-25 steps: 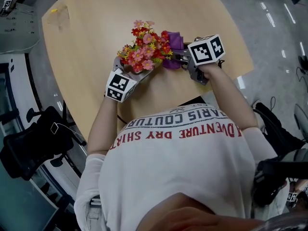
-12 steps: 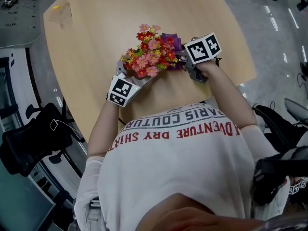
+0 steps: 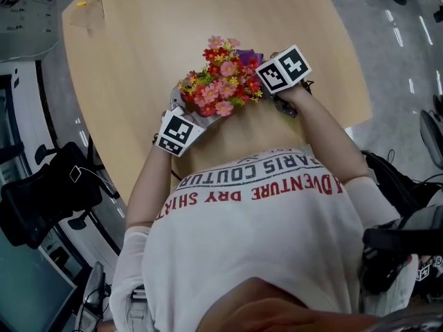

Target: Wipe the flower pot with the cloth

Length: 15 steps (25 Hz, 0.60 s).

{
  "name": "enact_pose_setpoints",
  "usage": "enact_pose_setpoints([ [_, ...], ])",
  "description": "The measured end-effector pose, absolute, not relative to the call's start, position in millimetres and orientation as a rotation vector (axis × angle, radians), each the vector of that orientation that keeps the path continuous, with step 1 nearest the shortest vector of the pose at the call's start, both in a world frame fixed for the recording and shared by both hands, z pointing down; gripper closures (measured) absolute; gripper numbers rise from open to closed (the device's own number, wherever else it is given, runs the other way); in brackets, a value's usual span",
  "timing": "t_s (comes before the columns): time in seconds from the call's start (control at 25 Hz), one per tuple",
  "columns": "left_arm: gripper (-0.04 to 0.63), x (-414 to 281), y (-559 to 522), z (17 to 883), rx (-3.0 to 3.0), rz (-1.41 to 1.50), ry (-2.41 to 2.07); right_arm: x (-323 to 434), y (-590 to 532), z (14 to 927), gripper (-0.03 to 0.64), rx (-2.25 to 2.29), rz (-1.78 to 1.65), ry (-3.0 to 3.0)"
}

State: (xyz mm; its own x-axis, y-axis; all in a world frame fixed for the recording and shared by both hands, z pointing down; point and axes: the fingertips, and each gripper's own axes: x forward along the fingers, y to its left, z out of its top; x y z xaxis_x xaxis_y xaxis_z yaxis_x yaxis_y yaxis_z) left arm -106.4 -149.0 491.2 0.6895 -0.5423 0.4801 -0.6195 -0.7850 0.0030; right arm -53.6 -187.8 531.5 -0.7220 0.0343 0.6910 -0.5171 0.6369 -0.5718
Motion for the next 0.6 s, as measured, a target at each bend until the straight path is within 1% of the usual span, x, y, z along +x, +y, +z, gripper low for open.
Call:
enact_pose_setpoints([
  [0.28,0.110,-108,-161,507,2.687,0.714,-0.986,-48,-204,543,0.572,0.434,1.112,-2.217],
  [0.6,0.109,-125,-143,478,2.505,0.589,-1.233,-10,-199,504,0.572,0.697,1.155,-2.294],
])
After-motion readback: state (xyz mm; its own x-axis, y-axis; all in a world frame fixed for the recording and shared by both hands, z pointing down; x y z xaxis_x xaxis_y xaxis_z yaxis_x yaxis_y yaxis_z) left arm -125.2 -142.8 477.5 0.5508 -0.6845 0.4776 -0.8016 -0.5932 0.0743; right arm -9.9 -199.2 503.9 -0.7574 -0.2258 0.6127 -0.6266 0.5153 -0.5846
